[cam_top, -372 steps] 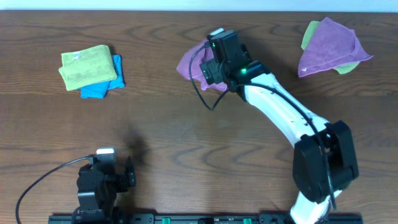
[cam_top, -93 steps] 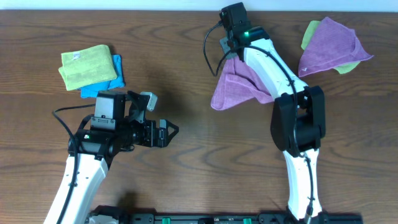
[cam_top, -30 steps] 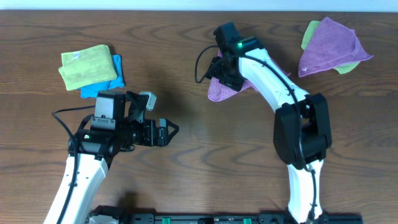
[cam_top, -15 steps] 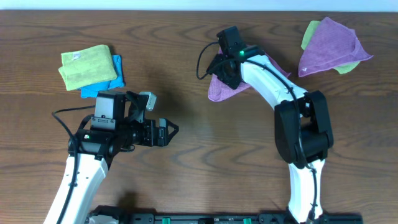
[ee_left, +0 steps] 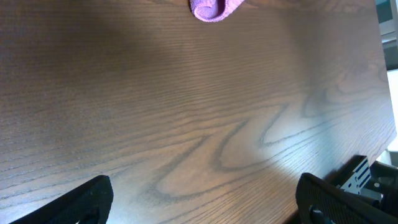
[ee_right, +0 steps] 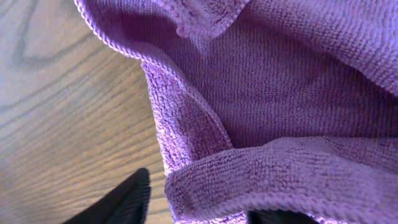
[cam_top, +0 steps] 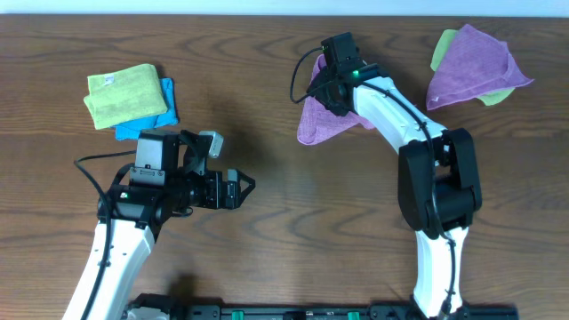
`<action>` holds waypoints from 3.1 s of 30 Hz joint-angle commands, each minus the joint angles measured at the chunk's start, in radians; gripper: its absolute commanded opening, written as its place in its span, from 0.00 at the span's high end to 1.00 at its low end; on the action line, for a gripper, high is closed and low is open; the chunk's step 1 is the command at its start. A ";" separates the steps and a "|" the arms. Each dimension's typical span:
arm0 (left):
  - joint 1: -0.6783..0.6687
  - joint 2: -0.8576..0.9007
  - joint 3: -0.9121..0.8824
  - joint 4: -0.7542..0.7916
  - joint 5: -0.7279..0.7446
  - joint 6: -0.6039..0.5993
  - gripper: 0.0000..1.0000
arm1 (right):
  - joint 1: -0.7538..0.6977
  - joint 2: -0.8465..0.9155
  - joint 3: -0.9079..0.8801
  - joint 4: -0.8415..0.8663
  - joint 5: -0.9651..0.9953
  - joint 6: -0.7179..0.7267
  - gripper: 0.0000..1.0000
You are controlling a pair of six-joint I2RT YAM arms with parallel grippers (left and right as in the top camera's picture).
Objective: Fold the cloth
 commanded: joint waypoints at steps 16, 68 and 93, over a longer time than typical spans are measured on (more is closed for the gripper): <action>-0.004 0.002 0.021 0.000 -0.034 -0.003 0.05 | -0.016 -0.031 -0.005 -0.106 0.084 -0.092 0.99; -0.191 0.032 0.217 -0.019 -0.382 -0.196 0.04 | -0.069 -0.376 -0.005 -0.822 0.152 -0.436 0.49; -0.381 0.631 0.590 0.002 -0.224 -0.534 0.04 | -0.381 -0.608 -0.005 -0.727 -0.177 -0.650 0.46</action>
